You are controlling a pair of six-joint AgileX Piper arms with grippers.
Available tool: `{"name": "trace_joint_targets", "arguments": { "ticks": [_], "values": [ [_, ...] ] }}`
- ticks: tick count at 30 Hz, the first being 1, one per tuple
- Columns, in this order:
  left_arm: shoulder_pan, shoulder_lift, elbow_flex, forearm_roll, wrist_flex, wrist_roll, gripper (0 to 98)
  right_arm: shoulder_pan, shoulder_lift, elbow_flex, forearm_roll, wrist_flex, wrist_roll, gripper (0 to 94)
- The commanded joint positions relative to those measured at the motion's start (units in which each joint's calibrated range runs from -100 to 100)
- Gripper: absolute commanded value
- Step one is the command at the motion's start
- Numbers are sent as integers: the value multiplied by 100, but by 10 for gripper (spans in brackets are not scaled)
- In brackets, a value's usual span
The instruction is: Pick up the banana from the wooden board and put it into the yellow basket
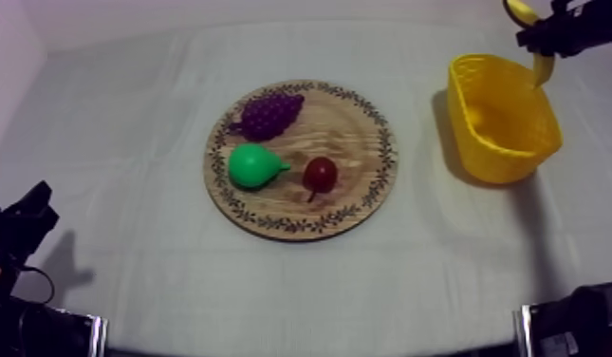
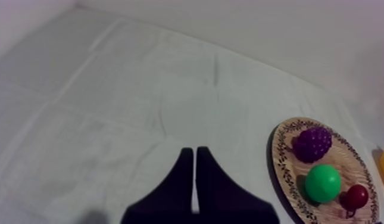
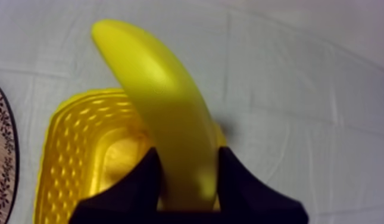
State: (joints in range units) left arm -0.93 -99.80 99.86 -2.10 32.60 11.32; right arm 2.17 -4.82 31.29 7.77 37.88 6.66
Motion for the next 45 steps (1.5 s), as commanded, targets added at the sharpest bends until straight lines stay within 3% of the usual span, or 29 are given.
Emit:
{"name": "trace_joint_targets", "arguments": {
  "ticks": [1, 8, 21, 37, 40, 45],
  "values": [
    [3, -3, 3, 2, -2, -1, 1, -23, 65, 84, 88, -49, -50, 196],
    [3, -3, 3, 2, -2, -1, 1, -101, 245, 420, 348, -233, -255, 194],
    [3, -3, 3, 2, -2, -1, 1, -334, 413, 1187, 1120, -630, -1005, 195],
    [3, -3, 3, 2, -2, -1, 1, -424, 588, 1465, 1547, -745, -1424, 197],
    [3, -3, 3, 2, -2, -1, 1, -429, 591, 1483, 1570, -753, -1434, 270],
    [3, -3, 3, 2, -2, -1, 1, -461, 601, 1523, 1682, -750, -1530, 560]
  ]
}}
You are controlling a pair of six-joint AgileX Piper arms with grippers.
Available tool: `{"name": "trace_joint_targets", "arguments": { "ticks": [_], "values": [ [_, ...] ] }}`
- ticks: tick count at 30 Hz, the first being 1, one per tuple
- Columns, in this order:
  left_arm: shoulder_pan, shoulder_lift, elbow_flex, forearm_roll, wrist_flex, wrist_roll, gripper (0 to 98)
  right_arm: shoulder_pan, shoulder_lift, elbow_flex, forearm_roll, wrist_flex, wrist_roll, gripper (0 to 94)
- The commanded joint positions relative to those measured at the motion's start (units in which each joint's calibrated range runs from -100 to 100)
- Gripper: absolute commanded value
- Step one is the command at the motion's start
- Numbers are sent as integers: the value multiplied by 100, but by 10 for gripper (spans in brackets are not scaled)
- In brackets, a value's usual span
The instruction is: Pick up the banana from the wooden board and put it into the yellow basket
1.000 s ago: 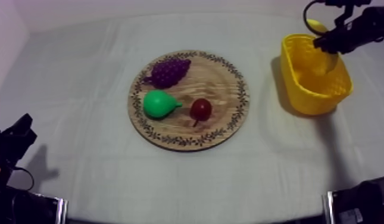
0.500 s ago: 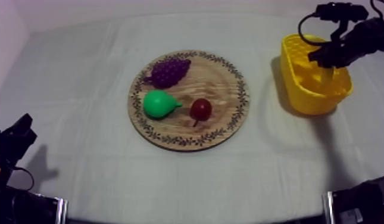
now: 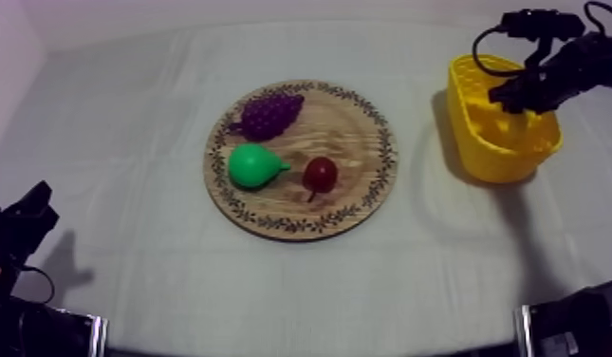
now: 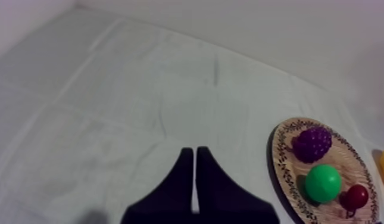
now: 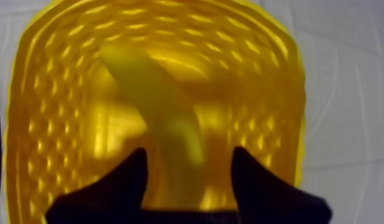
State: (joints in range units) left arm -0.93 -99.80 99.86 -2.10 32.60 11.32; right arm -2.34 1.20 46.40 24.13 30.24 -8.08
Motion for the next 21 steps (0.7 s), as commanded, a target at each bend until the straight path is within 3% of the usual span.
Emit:
{"name": "trace_joint_targets", "arguments": {
  "ticks": [1, 8, 21],
  "values": [
    [3, -3, 3, 2, -2, -1, 1, -24, 2, 26, 96, 22, -103, 595],
    [3, -3, 3, 2, -2, -1, 1, -111, 7, 188, 399, 18, -374, 704],
    [3, -3, 3, 2, -2, -1, 1, -133, 7, 261, 595, 3, -557, 720]
  ]
}}
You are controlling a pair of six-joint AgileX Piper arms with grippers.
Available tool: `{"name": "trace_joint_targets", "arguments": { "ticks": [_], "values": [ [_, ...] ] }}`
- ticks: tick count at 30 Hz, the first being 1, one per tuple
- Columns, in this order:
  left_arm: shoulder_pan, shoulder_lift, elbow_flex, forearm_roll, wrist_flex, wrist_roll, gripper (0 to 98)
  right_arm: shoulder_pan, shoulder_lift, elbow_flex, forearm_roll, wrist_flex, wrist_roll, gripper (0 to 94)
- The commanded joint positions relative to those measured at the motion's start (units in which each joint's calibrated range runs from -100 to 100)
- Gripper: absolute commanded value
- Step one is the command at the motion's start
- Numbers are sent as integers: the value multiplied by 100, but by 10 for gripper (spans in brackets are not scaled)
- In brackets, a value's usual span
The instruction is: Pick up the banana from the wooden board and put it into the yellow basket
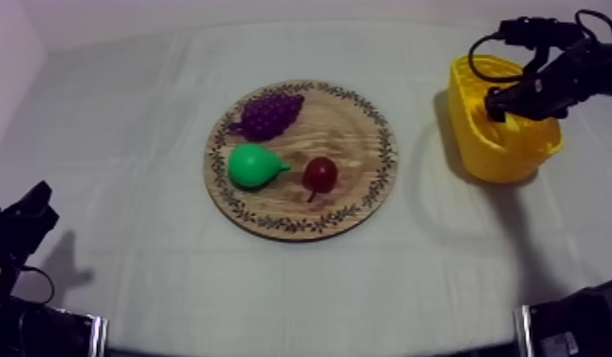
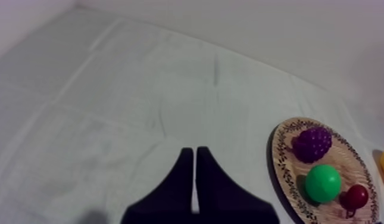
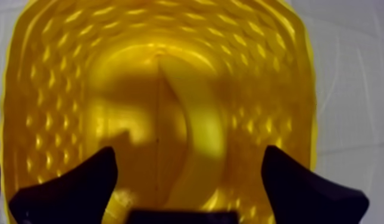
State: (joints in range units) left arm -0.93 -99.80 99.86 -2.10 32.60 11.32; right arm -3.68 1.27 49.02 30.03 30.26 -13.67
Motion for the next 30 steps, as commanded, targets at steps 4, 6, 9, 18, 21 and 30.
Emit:
{"name": "trace_joint_targets", "arguments": {
  "ticks": [4, 6, 9, 18, 21, 30],
  "values": [
    [3, -3, 3, 2, -2, -1, 1, -4, 0, -39, -8, 17, 20, 716],
    [3, -3, 3, 2, -2, -1, 1, -3, -3, -82, -44, 33, 62, 714],
    [3, -3, 3, 2, -2, -1, 1, 1, -26, -177, -136, 85, 154, 711],
    [3, -3, 3, 2, -2, -1, 1, 28, -389, -534, -599, 324, 632, 705],
    [3, -3, 3, 2, -2, -1, 1, 30, -625, -554, -751, 387, 793, 704],
    [3, -3, 3, 2, -2, -1, 1, 21, -1675, -350, -1174, 612, 1256, 700]
  ]
}}
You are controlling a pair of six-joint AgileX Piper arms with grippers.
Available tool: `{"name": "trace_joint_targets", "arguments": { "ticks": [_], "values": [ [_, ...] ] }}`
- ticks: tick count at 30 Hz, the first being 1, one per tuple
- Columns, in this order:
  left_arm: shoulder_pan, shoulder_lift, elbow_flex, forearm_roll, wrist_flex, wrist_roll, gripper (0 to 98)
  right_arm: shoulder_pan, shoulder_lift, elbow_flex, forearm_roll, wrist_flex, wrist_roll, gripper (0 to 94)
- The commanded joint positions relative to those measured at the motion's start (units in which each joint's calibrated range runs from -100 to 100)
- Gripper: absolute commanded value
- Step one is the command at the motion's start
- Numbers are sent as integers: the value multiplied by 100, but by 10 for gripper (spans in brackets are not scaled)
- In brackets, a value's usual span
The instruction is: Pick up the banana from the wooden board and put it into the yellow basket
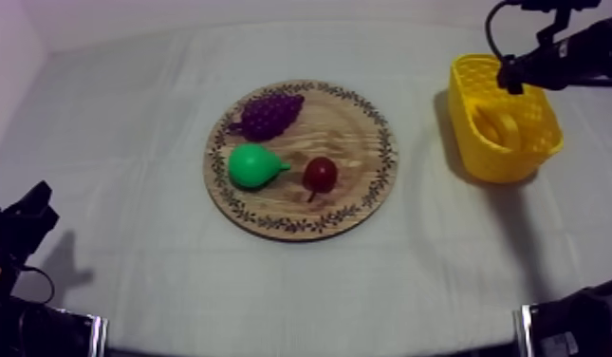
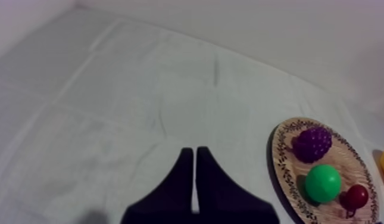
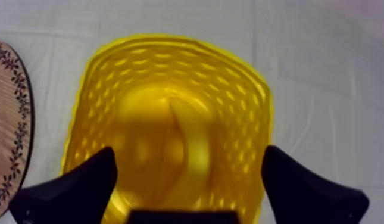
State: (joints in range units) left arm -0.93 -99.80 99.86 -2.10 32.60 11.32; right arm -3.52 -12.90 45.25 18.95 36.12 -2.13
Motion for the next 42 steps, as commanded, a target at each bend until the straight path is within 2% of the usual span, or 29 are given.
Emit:
{"name": "trace_joint_targets", "arguments": {
  "ticks": [1, 4, 8, 15, 20, 24, 28, 33, 42],
  "values": [
    [3, -3, 3, 2, -2, -1, 1, 11, -414, 67, -114, 55, 156, 700],
    [3, -3, 3, 2, -2, -1, 1, 41, -901, 225, -287, 123, 346, 691],
    [3, -3, 3, 2, -2, -1, 1, 50, -1454, 484, -578, 254, 673, 635],
    [3, -3, 3, 2, -2, -1, 1, 71, -2289, 1031, -835, 309, 957, 554],
    [3, -3, 3, 2, -2, -1, 1, 124, -3085, 1559, -1028, 288, 1206, 338],
    [3, -3, 3, 2, -2, -1, 1, 18, -3618, 2114, -1050, 276, 1291, 175],
    [3, -3, 3, 2, -2, -1, 1, -52, -4076, 2774, -1101, 219, 1377, 55],
    [3, -3, 3, 2, -2, -1, 1, -44, -4513, 3490, -1255, 177, 1535, 14],
    [3, -3, 3, 2, -2, -1, 1, 139, -5256, 4680, -1411, -148, 1721, 6]
  ]
}}
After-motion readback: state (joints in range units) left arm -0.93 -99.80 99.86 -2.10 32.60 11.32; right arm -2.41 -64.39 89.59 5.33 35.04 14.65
